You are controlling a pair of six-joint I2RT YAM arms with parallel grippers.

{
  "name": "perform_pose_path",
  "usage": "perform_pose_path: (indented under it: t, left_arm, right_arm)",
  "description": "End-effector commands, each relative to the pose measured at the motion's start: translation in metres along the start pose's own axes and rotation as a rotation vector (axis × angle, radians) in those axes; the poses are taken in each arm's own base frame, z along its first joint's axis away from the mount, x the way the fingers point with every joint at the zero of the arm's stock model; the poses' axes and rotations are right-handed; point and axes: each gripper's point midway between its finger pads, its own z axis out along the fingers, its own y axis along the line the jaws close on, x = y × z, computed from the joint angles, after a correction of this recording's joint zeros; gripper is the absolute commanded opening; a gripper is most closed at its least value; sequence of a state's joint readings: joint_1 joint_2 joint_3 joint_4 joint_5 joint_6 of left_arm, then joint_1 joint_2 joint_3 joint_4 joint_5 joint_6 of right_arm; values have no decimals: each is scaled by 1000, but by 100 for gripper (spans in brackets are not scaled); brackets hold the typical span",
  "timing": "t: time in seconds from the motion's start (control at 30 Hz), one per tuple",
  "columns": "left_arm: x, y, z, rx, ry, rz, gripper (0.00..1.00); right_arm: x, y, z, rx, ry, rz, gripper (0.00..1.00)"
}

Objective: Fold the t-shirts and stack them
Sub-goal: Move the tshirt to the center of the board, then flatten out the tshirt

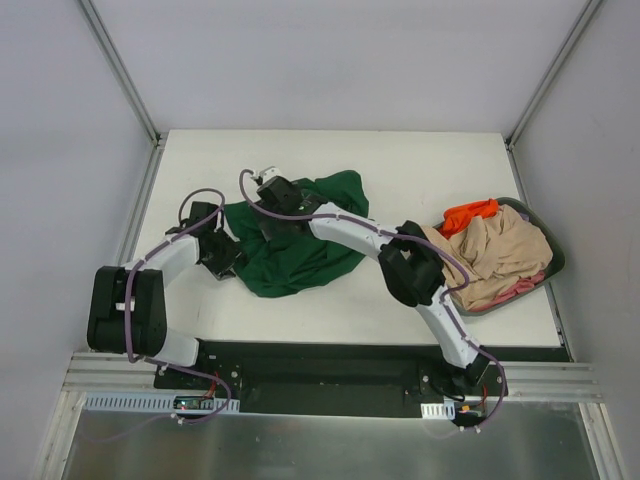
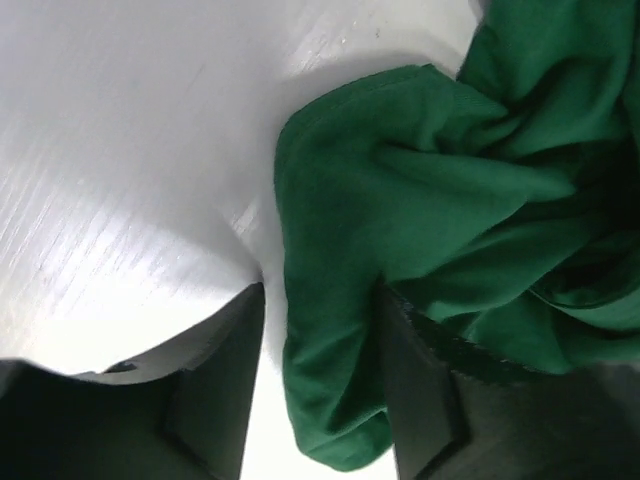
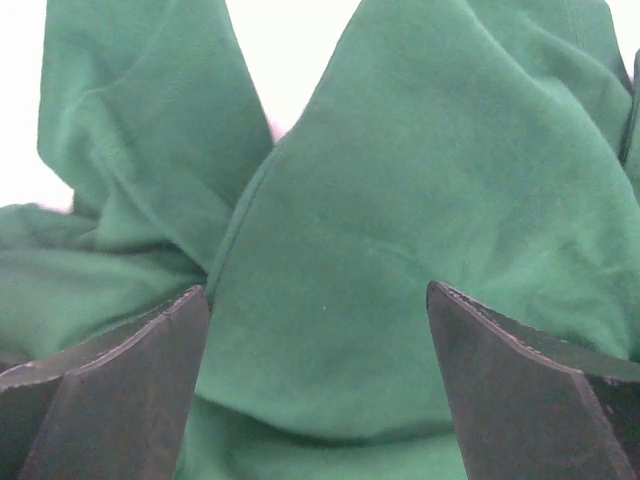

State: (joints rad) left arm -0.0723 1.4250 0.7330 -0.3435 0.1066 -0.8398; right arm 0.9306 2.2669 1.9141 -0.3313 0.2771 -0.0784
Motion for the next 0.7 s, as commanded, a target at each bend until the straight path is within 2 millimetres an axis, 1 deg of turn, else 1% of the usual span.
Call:
perform_pose_path:
  t: [0.0,0.03,0.07,0.13,0.17,0.2,0.23,0.27,0.37,0.4,0.43,0.47,0.5,0.53,0.57,0.67]
  left_arm:
    - [0,-17,3,48,43,38,27]
    - [1,-16,6,45,53,46,16]
    - [3,-16,8,42,63,51,0]
    - [5,-15,10,42,79,55,0]
    - [5,-14,10,37,81,55,0]
    - [6,-14,10,37,83,53,0]
    - [6,-14,9,41,83,56,0]
    - [7,-13,9,44,83,58,0]
    - [8,-9,4,46,61,61,0]
    - [9,-7,3,42,56,58,0]
    - [8,-6,1,44,44,59,0]
    - [8,-4,-1,44,35,60,0]
    - [8,-3,-2,44,28,56,0]
    - [8,-3,-3,49,24,60,0]
    - [9,-2,-4,51,22,59,0]
    - [10,-3,-10,66,11,61,0]
  right_arm:
    - [-11,-29,9,182,-13,60,84]
    - [-10,-30,13,193,-12,56,80]
    - [-8,-29,17,194,-9,50,77]
    - [-3,-24,25,172,5,41,75]
    - [-1,-21,27,159,11,42,68]
    - [1,-21,29,160,16,40,63]
    - [3,-22,31,168,19,44,52]
    - [5,-23,32,175,21,45,44]
    - [7,-30,30,197,26,32,28]
    - [8,-31,28,197,28,22,19]
    - [5,-31,24,194,20,7,6]
    - [2,-33,19,198,9,4,1]
    - [7,-36,14,202,8,0,1]
    - [1,-37,6,197,-29,5,1]
    - [-1,-37,0,184,-61,12,1]
    - [-19,-46,-30,176,-172,48,1]
